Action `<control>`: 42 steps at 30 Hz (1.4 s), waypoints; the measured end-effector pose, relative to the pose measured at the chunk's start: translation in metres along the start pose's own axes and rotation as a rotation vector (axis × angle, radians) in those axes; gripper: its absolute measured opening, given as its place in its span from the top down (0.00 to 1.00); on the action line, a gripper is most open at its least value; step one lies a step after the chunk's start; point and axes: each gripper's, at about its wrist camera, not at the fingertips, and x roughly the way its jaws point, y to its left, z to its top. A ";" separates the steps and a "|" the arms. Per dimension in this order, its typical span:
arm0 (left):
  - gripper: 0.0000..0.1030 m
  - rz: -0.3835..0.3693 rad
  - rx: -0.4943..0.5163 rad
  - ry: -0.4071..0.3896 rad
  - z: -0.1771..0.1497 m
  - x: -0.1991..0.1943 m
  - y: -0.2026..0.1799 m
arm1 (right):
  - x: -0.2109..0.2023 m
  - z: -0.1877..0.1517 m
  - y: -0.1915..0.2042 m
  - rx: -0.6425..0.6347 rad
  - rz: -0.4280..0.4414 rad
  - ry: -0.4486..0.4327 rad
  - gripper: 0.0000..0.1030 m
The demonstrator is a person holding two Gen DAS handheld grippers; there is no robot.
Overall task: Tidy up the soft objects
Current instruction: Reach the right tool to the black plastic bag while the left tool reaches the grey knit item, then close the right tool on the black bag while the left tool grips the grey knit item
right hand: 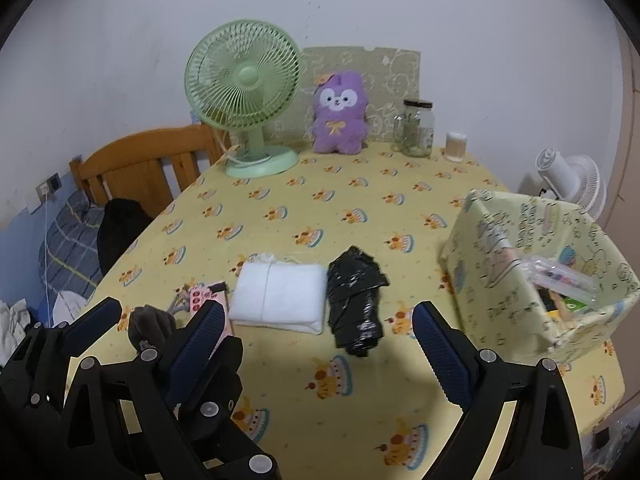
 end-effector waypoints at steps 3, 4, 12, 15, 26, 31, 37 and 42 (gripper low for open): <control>0.08 0.005 -0.015 0.013 -0.005 0.006 0.007 | 0.009 -0.002 0.005 -0.010 0.005 0.021 0.06; 0.09 0.007 -0.020 0.018 -0.007 0.008 0.008 | 0.013 -0.004 0.007 -0.015 0.008 0.030 0.06; 0.18 0.071 -0.054 0.068 -0.015 0.027 0.028 | 0.030 -0.010 0.022 -0.049 0.022 0.062 0.07; 0.18 0.077 -0.056 0.075 -0.016 0.032 0.033 | 0.036 -0.010 0.026 -0.052 0.031 0.077 0.07; 0.42 0.149 -0.123 0.184 -0.027 0.062 0.059 | 0.053 -0.016 0.040 -0.096 0.040 0.123 0.08; 0.50 0.129 -0.110 0.186 -0.028 0.064 0.055 | 0.059 -0.018 0.040 -0.091 0.044 0.147 0.08; 0.60 0.094 -0.096 0.182 -0.023 0.061 0.048 | 0.061 -0.016 0.037 -0.074 0.046 0.153 0.08; 0.60 0.077 -0.069 0.152 -0.013 0.055 0.038 | 0.058 -0.010 0.030 -0.048 0.044 0.129 0.08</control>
